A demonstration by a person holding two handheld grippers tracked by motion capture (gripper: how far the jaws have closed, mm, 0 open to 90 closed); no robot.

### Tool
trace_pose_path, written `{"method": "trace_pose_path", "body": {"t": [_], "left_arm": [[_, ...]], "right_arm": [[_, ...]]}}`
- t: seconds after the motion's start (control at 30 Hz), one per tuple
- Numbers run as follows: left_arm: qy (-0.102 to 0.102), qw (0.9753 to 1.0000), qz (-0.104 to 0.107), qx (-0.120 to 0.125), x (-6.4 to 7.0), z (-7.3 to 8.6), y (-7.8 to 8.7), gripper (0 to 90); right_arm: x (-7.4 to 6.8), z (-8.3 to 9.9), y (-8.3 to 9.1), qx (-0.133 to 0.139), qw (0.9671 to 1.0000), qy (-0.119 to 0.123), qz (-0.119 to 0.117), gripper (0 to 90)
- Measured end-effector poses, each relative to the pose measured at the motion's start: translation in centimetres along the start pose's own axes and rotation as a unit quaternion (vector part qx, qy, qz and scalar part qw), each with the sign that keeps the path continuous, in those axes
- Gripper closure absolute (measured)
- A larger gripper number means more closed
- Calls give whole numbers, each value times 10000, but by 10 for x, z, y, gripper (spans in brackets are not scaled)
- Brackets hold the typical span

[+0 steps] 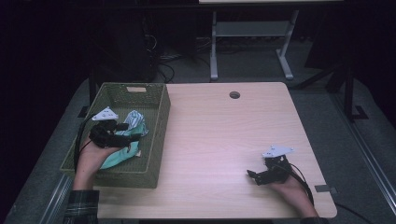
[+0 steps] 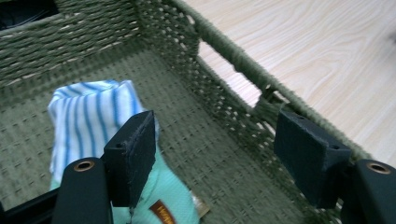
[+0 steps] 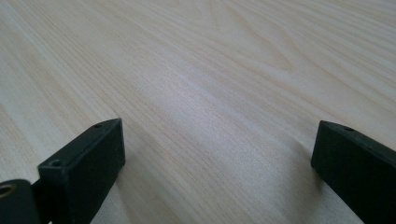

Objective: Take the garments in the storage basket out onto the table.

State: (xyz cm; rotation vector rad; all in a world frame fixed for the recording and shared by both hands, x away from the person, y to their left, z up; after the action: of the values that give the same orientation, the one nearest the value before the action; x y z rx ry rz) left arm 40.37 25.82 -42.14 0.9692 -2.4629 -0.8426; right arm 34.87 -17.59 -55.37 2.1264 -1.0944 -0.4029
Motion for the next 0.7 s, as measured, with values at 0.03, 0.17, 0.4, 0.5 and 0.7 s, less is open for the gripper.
{"method": "trace_pose_path", "body": {"t": [0.03, 0.17, 0.4, 0.5, 0.7], "left_arm": [[7, 10000, -30, -3, -3, 1, 1, 288], [24, 10000, -63, -8, -11, 4, 1, 288], [70, 9999, -112, -39, -23, 9, -1, 287], [115, 9999, -120, 3, -26, 10, -1, 287], [172, 9997, -143, -27, -33, 15, -2, 287]], "right_arm": [[0, 0, 0, -1, 10000, -1, 0, 24], [0, 0, 0, 0, 10000, -1, 0, 24], [0, 0, 0, -1, 10000, 0, 1, 24], [0, 0, 0, -2, 10000, -1, 0, 24], [0, 0, 0, -2, 10000, -2, -1, 24]]}}
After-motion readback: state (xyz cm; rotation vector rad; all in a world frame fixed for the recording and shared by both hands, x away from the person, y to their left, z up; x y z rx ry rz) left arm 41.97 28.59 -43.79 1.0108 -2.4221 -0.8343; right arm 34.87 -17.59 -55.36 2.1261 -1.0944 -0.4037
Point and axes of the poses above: each handheld gripper's, and its own axes: y roughly backward along the jaws, z roughly out of its underside, x roughly to its right, the point moved 10 cm from there along -y, roughly forward along the jaws, and after that the axes turned 6 degrees about z, right-handed, at the moved point
